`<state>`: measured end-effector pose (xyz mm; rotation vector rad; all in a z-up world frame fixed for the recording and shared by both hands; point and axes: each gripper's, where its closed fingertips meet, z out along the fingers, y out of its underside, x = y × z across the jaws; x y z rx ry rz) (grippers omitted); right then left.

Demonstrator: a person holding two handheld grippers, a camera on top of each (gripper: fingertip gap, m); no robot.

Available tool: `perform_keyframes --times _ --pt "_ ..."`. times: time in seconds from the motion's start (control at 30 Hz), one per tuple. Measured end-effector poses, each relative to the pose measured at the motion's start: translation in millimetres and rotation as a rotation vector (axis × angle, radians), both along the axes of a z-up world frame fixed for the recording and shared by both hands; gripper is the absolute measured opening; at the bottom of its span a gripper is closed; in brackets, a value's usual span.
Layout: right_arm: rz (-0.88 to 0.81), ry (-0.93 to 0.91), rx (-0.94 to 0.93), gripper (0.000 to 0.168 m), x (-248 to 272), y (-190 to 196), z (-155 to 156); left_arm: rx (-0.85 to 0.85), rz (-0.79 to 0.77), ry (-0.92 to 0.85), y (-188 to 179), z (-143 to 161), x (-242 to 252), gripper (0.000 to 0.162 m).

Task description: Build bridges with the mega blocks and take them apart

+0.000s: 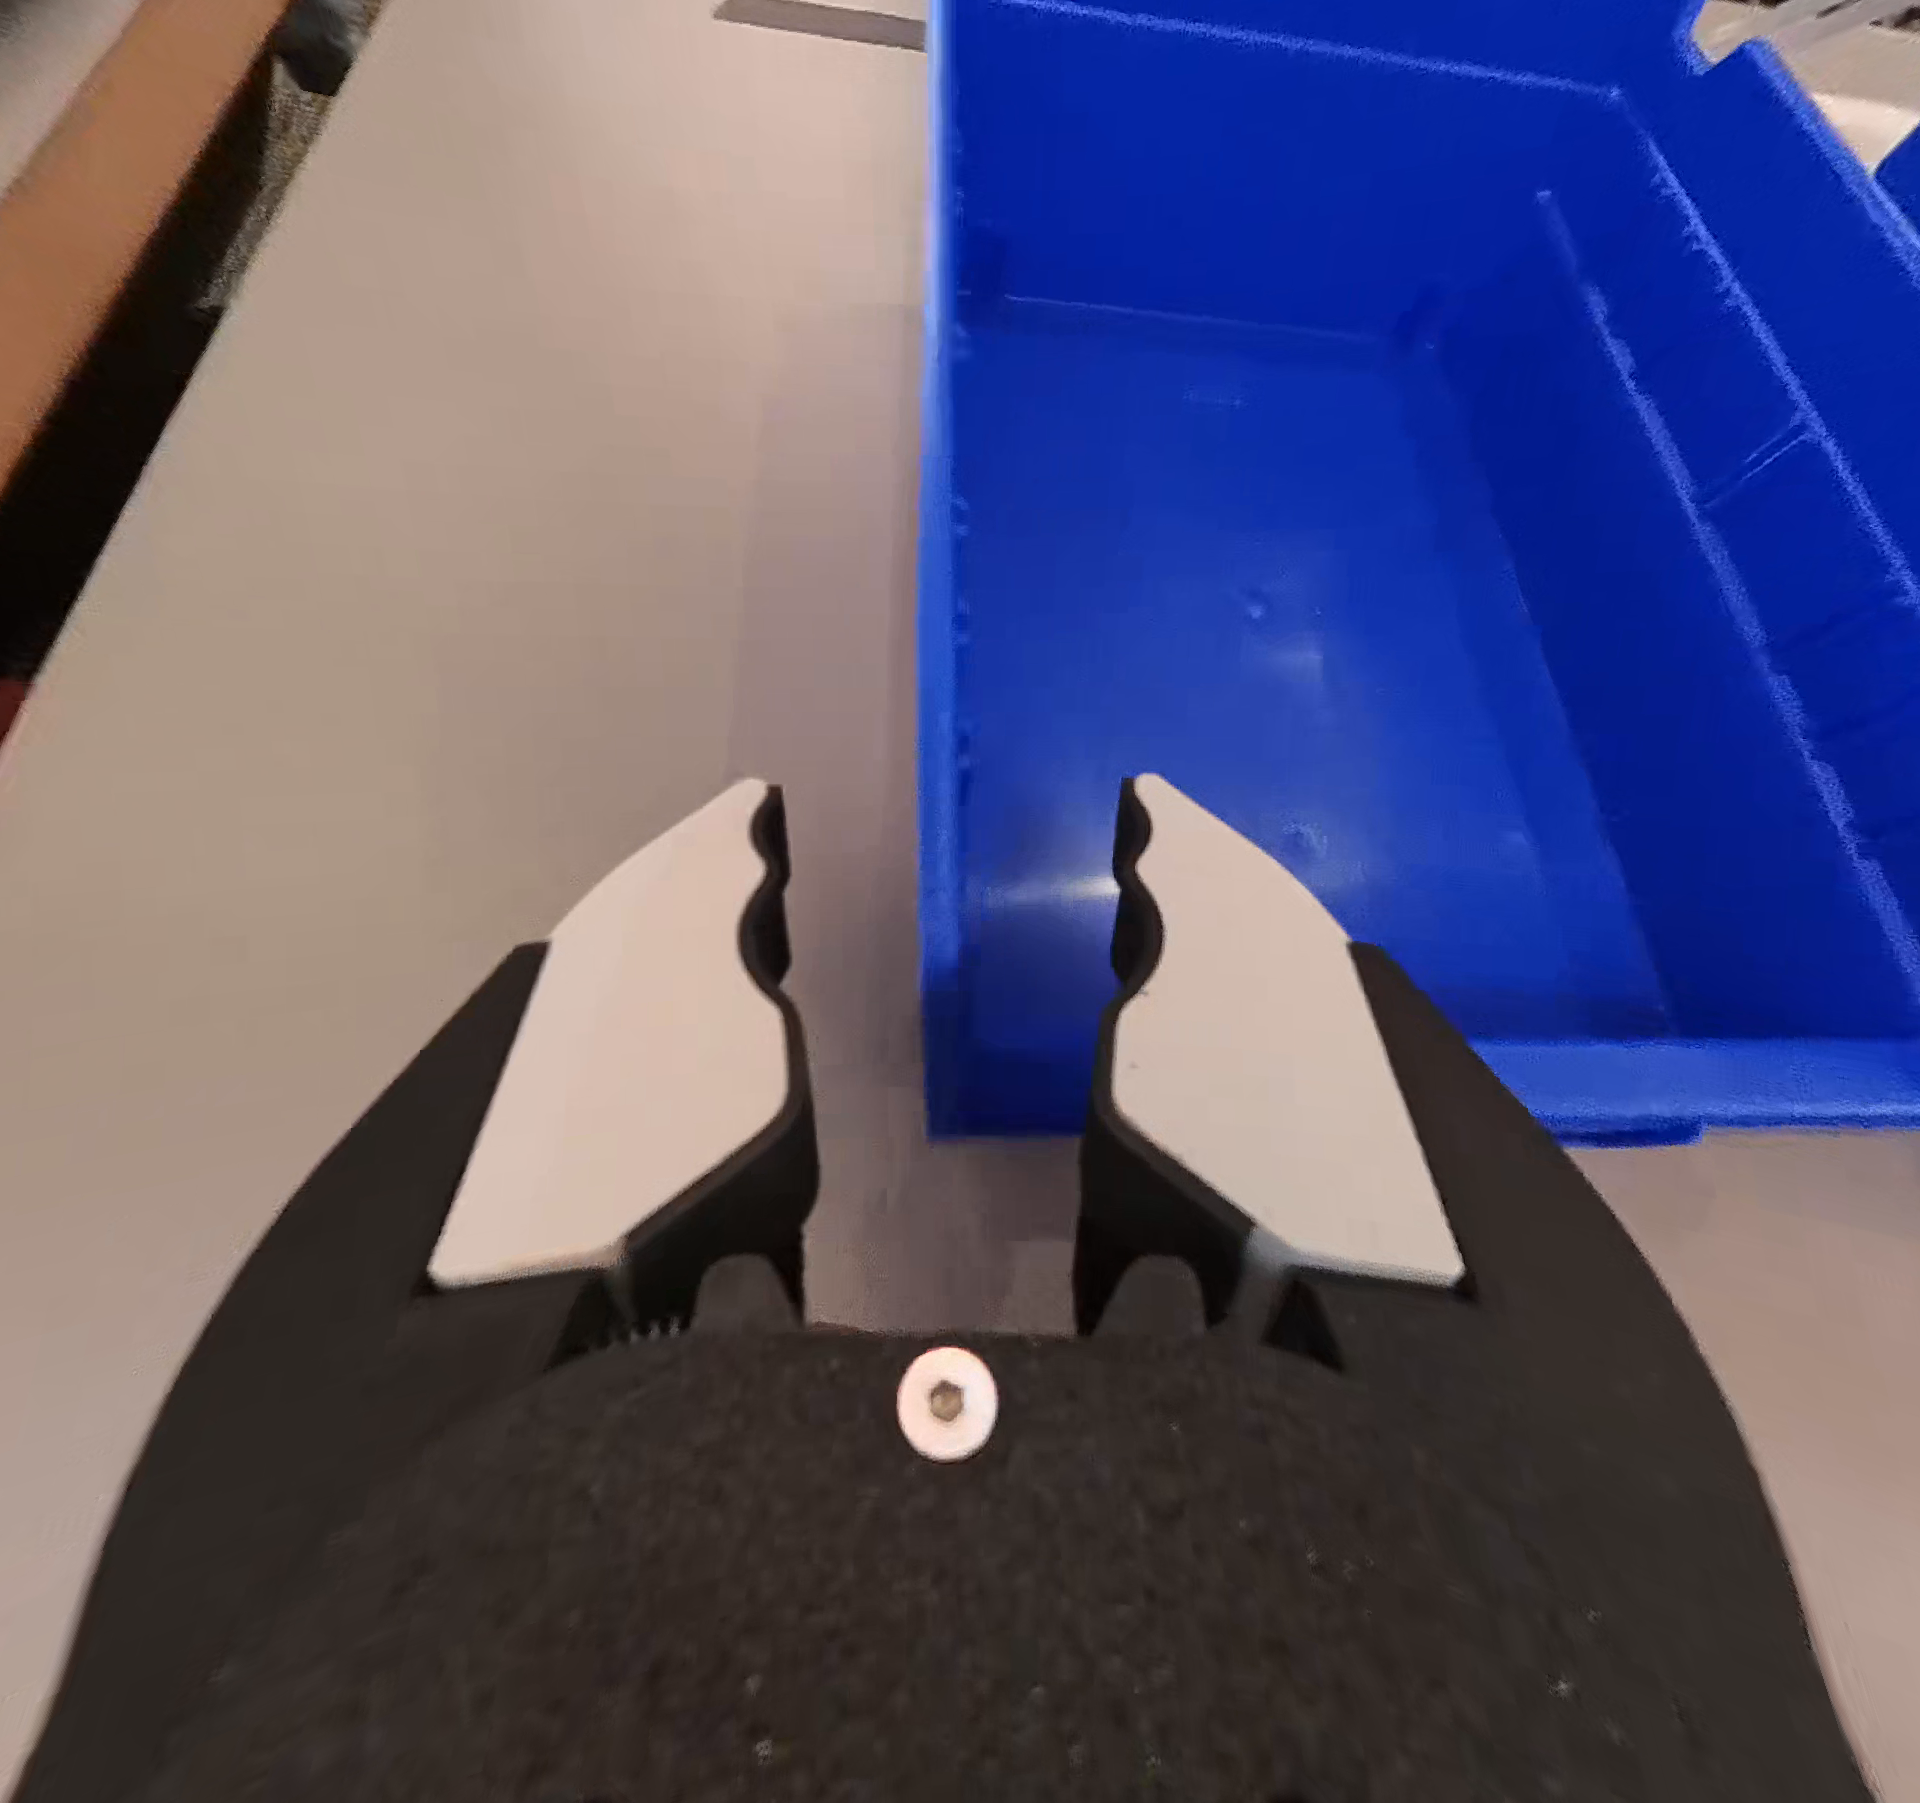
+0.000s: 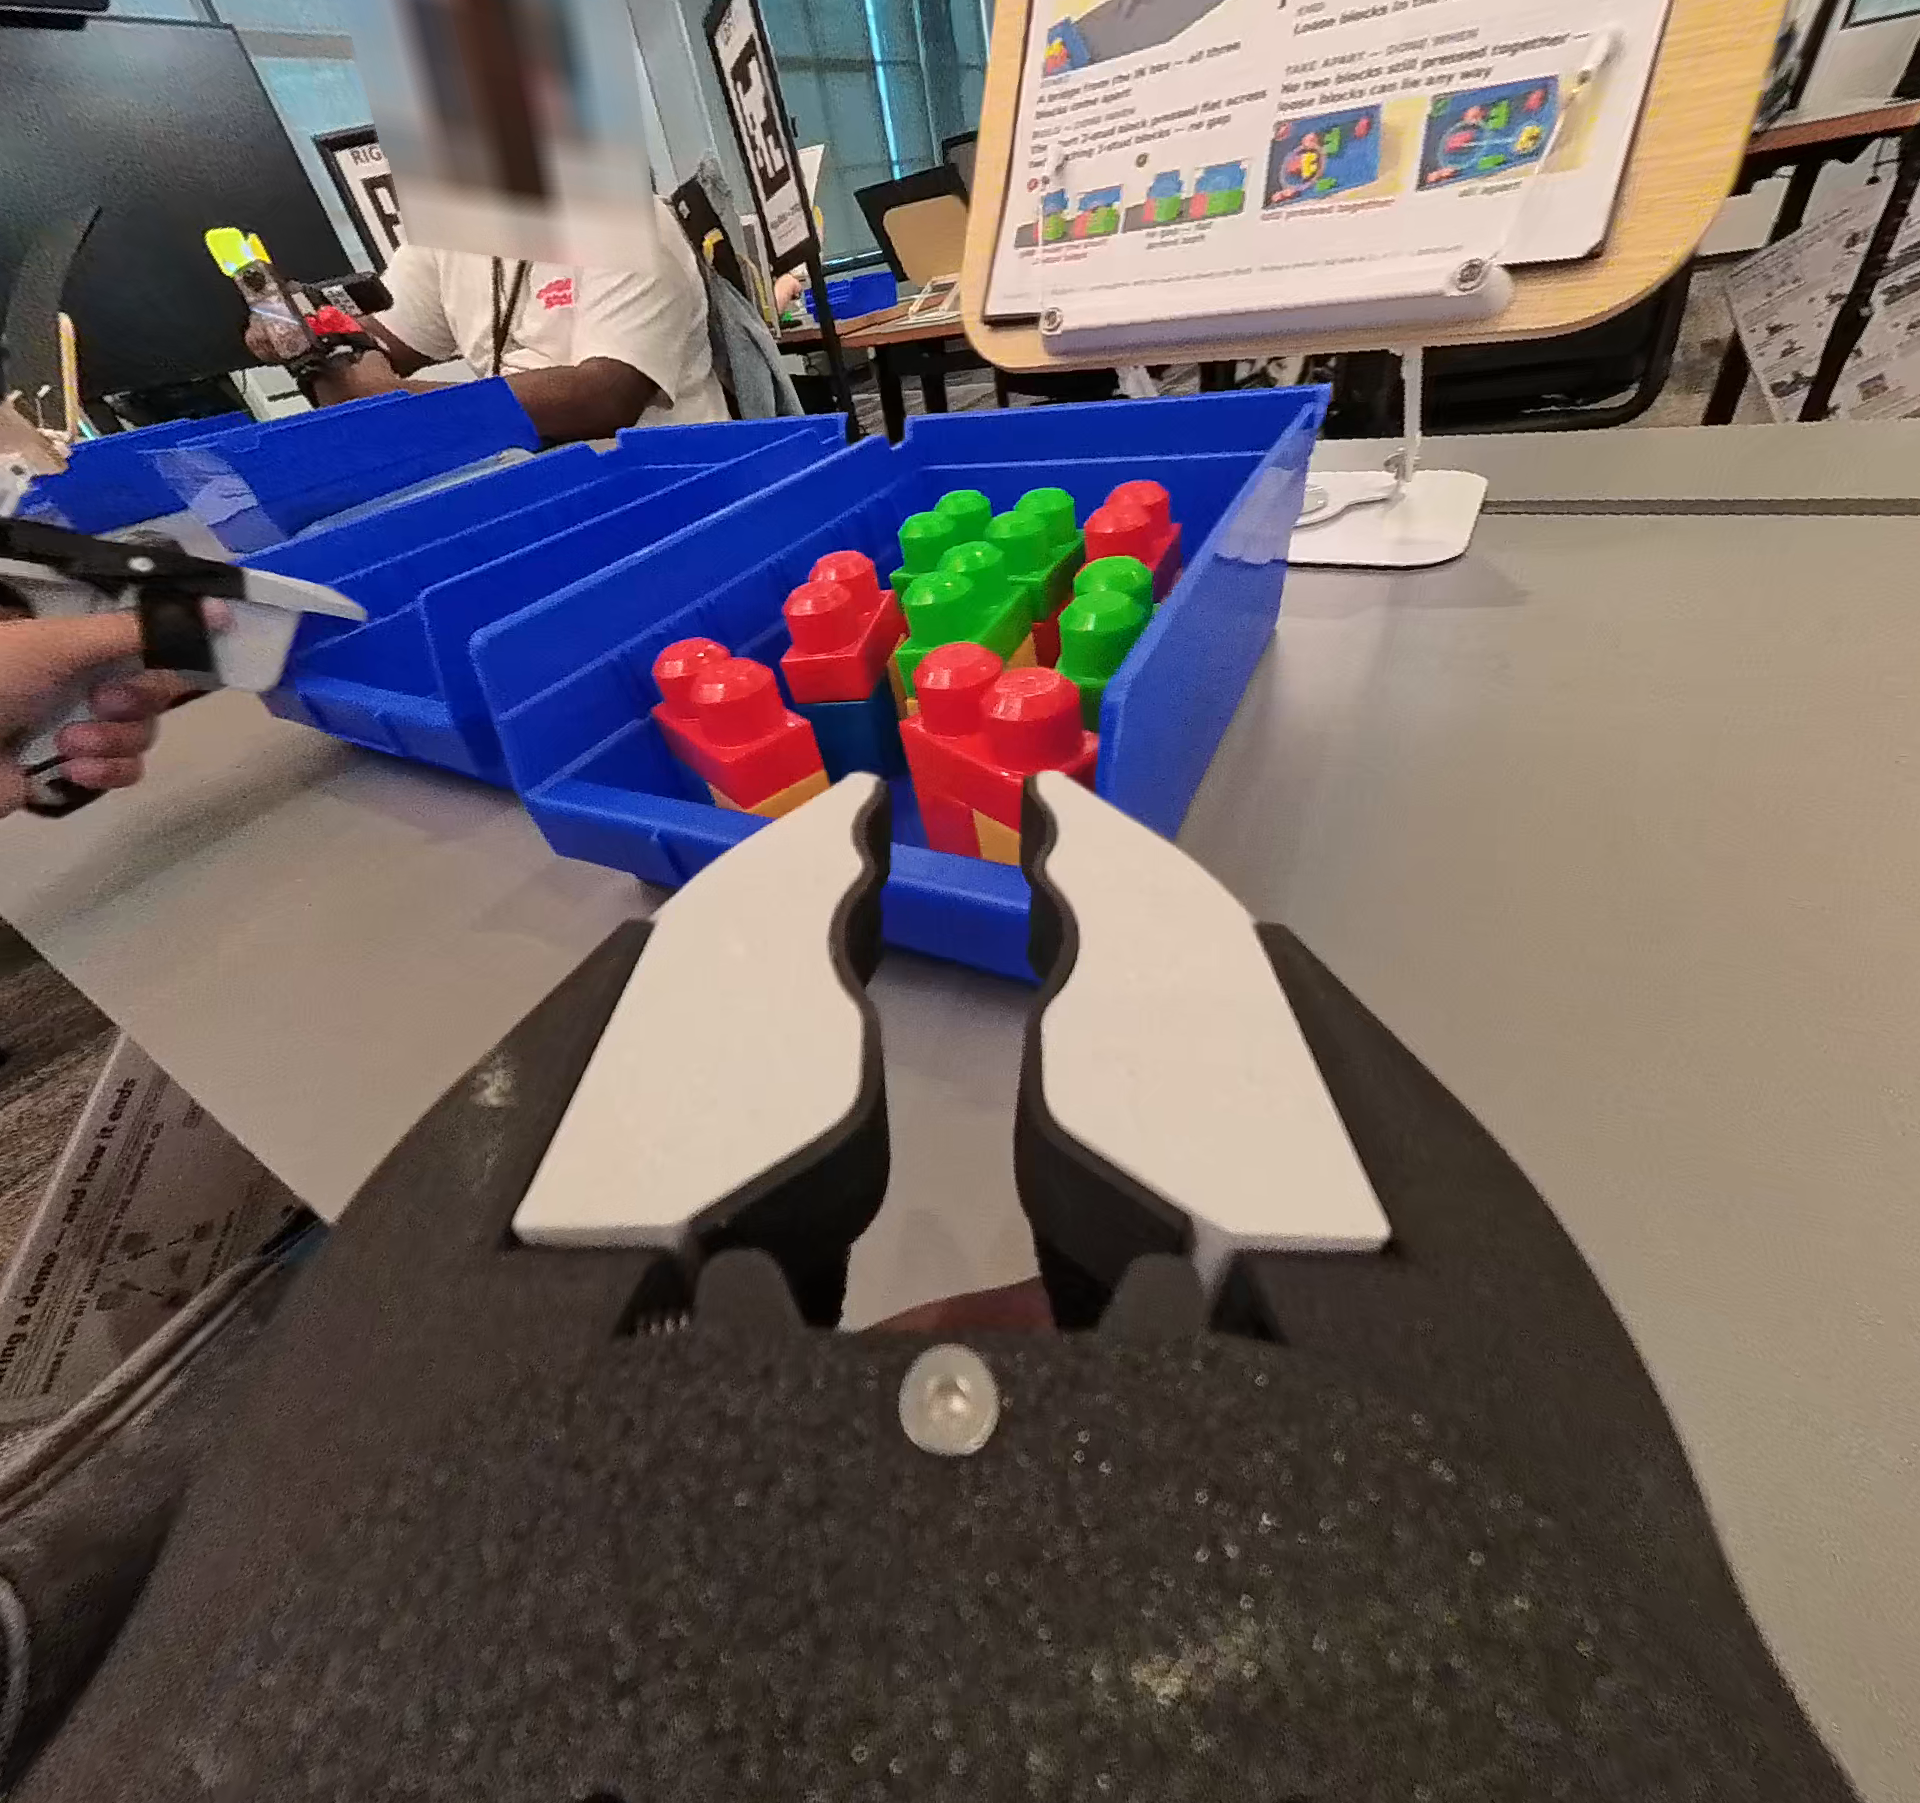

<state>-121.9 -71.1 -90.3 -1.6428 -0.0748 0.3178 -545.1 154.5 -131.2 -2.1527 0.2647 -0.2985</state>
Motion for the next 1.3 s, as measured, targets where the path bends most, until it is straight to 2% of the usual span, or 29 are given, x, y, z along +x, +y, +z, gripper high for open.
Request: perform_keyframes --times 0.03,0.13,0.17,0.2,0.3,0.47,0.57,0.6,0.7,0.77,0.83,0.9,0.97,1.03,1.17,1.3 --pt "0.008 -0.002 -0.001 0.023 -3.9 -0.4 -0.2 -0.002 -0.015 -0.001 2.2 -1.1 5.7 0.056" --pt "0.046 -0.025 -0.009 0.023 -23.2 -1.6 -2.8 0.011 0.014 -0.001 9.3 2.6 11.4 0.032" --pt "0.07 -0.034 -0.013 0.023 -33.9 -1.5 -4.0 0.019 0.042 0.004 10.3 4.2 8.1 0.009" --pt "0.099 -0.048 -0.021 0.023 -46.4 -1.0 -5.6 0.017 0.045 -0.012 8.9 4.9 7.7 0.005" --pt "0.197 -0.091 -0.065 0.025 -91.8 3.1 -10.2 0.022 0.081 -0.01 -4.1 5.0 5.1 0.005" --pt "0.34 -0.23 -0.108 0.036 -178.6 17.2 -17.2 0.034 0.155 0.005 -59.7 5.7 -4.4 0.005" --pt "0.367 -0.195 -0.124 0.052 -222.4 28.7 -18.0 0.056 0.234 -0.049 -96.0 6.8 -15.3 0.006" --pt "0.368 -0.17 -0.127 0.053 -233.8 31.3 -16.4 0.064 0.258 -0.052 -107.0 7.3 -18.3 0.006" --pt "0.295 -0.132 -0.116 0.053 -246.2 44.2 -12.5 0.095 0.286 -0.046 -137.1 9.2 -20.7 0.006" --pt "0.239 -0.169 -0.126 0.053 -245.2 53.6 -16.1 0.105 0.283 -0.039 -154.4 10.1 -20.7 0.006" --pt "0.251 -0.157 -0.166 0.05 -251.7 58.0 -24.9 0.109 0.274 -0.046 -169.1 10.3 -20.5 0.006" --pt "0.353 -0.136 -0.225 0.04 -269.4 52.9 -34.2 0.129 0.269 -0.048 -181.1 11.3 -19.1 0.006" --pt "0.282 -0.166 -0.227 0.026 -264.9 55.4 -30.0 0.209 0.298 0.028 -188.4 18.2 -19.4 0.005" --pt "0.219 -0.161 -0.175 0.006 -255.5 58.9 -15.2 0.319 0.347 0.116 -196.5 38.9 -18.8 0.005" --pt "0.149 -0.12 0.057 0.005 -228.7 56.9 57.3 0.587 0.346 0.185 -207.3 124.2 6.9 0.005" --pt "0.059 -0.064 0.174 0.005 -166.2 58.7 139.2 0.701 0.229 0.098 -190.9 206.9 63.4 0.006"
